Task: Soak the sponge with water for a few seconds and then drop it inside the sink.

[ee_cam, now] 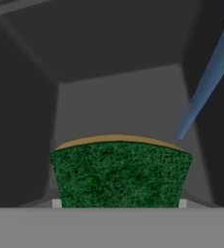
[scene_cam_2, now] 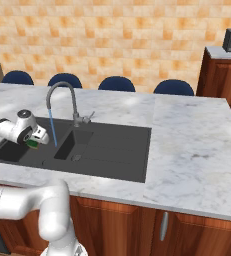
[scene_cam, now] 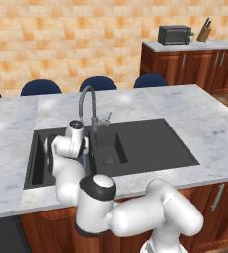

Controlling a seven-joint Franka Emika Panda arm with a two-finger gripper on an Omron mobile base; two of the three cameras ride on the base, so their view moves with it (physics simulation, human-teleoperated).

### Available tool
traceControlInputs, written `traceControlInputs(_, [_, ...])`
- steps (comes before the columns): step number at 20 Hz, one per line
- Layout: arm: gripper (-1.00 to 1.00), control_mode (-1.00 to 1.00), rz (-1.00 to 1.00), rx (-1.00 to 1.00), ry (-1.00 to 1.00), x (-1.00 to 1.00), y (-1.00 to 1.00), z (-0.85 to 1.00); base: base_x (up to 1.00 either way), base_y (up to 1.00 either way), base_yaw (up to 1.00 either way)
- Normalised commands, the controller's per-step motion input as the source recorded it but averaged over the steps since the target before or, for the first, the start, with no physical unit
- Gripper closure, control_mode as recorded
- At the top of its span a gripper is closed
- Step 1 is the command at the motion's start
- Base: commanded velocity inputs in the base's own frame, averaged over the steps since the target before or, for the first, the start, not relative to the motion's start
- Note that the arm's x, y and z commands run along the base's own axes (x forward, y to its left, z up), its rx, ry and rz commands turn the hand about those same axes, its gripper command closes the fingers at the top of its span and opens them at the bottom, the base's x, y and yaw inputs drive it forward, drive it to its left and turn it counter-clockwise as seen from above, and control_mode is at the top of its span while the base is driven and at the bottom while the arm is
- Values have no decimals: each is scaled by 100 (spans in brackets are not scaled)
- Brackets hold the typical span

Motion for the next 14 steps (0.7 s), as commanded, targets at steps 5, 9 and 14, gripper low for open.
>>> traceControlInputs(5, [100,-100,0,-1,0,13,1,-24,0,0,0])
traceControlInputs(9, [100,-100,0,0,0,22,2,-42,0,0,0])
traceControlInputs(14, [100,-100,0,0,0,26,4,-36,0,0,0])
